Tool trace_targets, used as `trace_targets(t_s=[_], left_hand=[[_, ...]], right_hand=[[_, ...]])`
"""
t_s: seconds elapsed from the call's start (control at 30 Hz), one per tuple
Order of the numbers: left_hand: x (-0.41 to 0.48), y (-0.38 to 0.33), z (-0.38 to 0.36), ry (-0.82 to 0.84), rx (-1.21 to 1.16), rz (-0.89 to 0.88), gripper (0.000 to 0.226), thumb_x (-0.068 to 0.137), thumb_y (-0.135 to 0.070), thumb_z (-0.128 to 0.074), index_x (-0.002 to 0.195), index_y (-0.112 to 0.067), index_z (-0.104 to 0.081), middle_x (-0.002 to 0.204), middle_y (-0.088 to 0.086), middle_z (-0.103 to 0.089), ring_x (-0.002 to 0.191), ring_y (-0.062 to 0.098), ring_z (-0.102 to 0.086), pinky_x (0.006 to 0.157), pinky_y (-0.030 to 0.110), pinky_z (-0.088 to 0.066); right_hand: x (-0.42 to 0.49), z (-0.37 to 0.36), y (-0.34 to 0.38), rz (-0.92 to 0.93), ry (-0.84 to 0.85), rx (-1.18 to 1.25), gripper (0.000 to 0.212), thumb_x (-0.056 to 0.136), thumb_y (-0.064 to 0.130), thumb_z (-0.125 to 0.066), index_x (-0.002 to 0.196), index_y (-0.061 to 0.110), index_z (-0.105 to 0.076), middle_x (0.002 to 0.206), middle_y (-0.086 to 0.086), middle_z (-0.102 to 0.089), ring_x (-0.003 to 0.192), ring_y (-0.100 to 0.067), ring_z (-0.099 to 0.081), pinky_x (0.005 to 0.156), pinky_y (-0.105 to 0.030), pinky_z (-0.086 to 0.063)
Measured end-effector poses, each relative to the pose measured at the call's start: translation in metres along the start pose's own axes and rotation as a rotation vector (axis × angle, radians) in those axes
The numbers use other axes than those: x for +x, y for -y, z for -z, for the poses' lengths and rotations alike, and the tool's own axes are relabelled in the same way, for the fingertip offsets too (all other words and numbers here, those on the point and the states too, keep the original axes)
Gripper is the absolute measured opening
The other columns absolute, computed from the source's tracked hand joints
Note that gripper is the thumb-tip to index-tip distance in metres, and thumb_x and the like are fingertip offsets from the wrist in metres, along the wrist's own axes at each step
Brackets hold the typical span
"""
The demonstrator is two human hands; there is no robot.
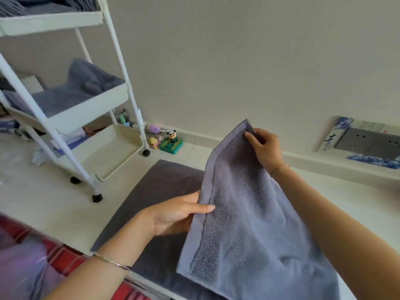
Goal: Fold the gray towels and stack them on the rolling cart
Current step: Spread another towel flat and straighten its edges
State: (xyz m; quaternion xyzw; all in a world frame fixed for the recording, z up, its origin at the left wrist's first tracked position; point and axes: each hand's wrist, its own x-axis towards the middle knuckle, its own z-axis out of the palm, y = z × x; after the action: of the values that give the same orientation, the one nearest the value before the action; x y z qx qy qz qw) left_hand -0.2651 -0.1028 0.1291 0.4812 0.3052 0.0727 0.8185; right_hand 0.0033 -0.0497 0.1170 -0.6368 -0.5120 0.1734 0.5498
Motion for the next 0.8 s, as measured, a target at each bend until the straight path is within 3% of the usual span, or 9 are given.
trace_targets(t_s=[0.23,0.43,0.53,0.63,0.7,0.8], left_hand=[[-0.043,-0.011,0.093,-0.067,-0.025,-0.002,0.037,0.091,-0.006,-0.050,0.126,-0.018,-0.053,0.113,0.004,-0.069,0.100,0.018,-0.067,0.079,0.028,-0.055],[-0.057,0.008,0.184,-0.140,-0.085,0.025,0.039,0.092,-0.010,-0.055,0.128,-0.024,-0.052,0.123,0.003,-0.065,0.113,0.022,-0.062,0.091,0.032,-0.052],[-0.044,0.047,0.236,-0.387,0.055,0.043,0.040,0.095,-0.008,-0.051,0.133,-0.021,-0.050,0.131,0.004,-0.059,0.112,0.019,-0.061,0.096,0.030,-0.046],[-0.028,0.092,0.271,-0.734,0.299,0.117,0.040,0.095,-0.007,-0.052,0.134,-0.012,-0.045,0.123,0.008,-0.058,0.103,0.012,-0.056,0.083,0.020,-0.045],[-0.023,0.113,0.281,-0.749,0.323,0.139,0.032,0.092,-0.019,-0.060,0.121,-0.015,-0.049,0.108,0.004,-0.063,0.094,0.008,-0.059,0.079,0.019,-0.046],[-0.024,0.120,0.282,-0.725,0.409,0.146,0.027,0.084,-0.036,-0.069,0.097,-0.017,-0.056,0.097,0.000,-0.068,0.085,0.006,-0.062,0.075,0.020,-0.047]], right_hand=[[0.029,-0.112,0.029,0.010,0.069,-0.036,0.028,0.091,0.021,-0.061,0.078,-0.004,-0.061,0.068,-0.005,-0.046,0.066,-0.011,-0.037,0.059,-0.027,-0.029],[0.040,-0.207,0.007,-0.059,0.178,-0.153,0.018,0.092,0.025,-0.060,0.076,0.017,-0.061,0.063,0.008,-0.052,0.061,-0.009,-0.044,0.056,-0.020,-0.034],[0.032,-0.258,-0.038,-0.174,0.261,-0.278,0.015,0.092,0.027,-0.058,0.096,0.015,-0.066,0.085,-0.006,-0.066,0.080,-0.024,-0.058,0.072,-0.031,-0.045],[0.015,-0.287,-0.078,-0.358,0.429,-0.470,0.040,0.093,0.034,-0.055,0.129,0.016,-0.051,0.119,-0.010,-0.061,0.110,-0.029,-0.055,0.097,-0.040,-0.042],[0.008,-0.296,-0.098,-0.318,0.500,-0.671,0.045,0.094,0.037,-0.052,0.133,0.016,-0.047,0.130,-0.009,-0.053,0.120,-0.030,-0.047,0.101,-0.041,-0.038],[0.004,-0.295,-0.108,-0.233,0.417,-0.774,0.035,0.096,0.036,-0.048,0.125,0.017,-0.053,0.125,-0.007,-0.054,0.116,-0.028,-0.046,0.098,-0.037,-0.034]])
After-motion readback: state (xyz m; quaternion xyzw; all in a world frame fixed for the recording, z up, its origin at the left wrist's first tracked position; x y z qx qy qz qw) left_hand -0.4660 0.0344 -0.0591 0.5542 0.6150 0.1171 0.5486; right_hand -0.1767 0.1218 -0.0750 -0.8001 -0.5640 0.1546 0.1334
